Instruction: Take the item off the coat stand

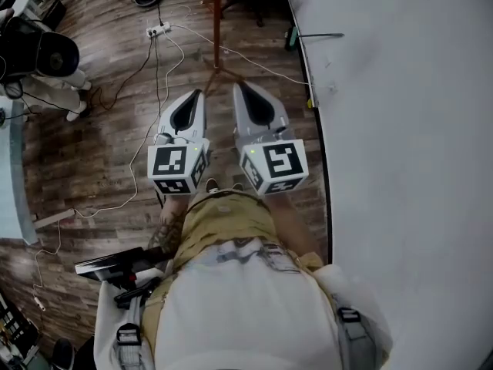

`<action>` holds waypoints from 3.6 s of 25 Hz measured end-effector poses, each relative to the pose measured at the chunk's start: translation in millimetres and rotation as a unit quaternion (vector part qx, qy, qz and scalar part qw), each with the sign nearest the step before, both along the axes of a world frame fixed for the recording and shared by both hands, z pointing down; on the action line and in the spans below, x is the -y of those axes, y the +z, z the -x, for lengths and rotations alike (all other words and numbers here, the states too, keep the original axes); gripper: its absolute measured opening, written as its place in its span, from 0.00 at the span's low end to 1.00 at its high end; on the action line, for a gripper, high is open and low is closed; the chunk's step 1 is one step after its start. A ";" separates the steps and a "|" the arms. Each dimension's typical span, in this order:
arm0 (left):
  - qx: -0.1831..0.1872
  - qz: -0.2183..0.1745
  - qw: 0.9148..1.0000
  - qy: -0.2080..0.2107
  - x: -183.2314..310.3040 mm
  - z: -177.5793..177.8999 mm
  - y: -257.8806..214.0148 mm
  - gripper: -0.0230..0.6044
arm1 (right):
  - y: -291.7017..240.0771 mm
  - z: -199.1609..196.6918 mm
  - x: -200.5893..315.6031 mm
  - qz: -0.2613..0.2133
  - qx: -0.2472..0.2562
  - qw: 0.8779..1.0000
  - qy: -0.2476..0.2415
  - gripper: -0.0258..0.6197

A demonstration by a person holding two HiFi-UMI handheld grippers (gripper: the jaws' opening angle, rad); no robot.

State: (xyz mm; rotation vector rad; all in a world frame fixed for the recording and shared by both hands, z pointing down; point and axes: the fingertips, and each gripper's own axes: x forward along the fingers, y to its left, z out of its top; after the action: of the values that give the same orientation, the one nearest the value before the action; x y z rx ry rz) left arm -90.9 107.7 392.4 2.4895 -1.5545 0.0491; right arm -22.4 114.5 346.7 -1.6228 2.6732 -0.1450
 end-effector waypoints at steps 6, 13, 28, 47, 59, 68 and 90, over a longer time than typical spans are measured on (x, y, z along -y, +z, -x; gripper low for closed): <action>-0.007 0.028 1.000 -0.003 5.0 16.5 20.6 0.04 | 17.0 0.7 7.9 0.021 -0.007 1.000 0.019 0.04; -0.016 0.056 0.998 0.000 23.9 19.6 41.9 0.04 | 35.4 0.7 28.8 0.042 -0.013 0.999 0.028 0.04; 0.011 0.018 0.999 -0.042 191.2 -12.5 14.6 0.04 | 13.1 -21.2 195.6 0.007 0.016 0.999 -0.044 0.04; 0.027 0.035 0.996 -0.082 276.5 -21.9 14.8 0.04 | 38.2 -49.1 274.2 0.056 0.028 0.996 -0.056 0.04; 0.004 0.025 0.999 -0.048 318.7 -5.4 10.2 0.04 | 28.9 -21.0 316.0 0.045 -0.002 0.999 -0.017 0.04; -0.006 0.020 0.999 -0.048 365.0 32.4 7.8 0.04 | 31.2 5.4 368.8 0.048 -0.008 0.999 0.025 0.04; 0.043 -0.120 0.989 -0.075 431.7 41.8 -84.8 0.09 | -5.8 -33.5 434.6 -0.002 0.016 0.999 0.035 0.04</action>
State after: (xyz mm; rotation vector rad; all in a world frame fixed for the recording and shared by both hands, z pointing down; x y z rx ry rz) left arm -132.7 -324.0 307.6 2.5670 -1.8799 -0.0578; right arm 11.1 -320.0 340.9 -1.6945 2.5881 -0.1644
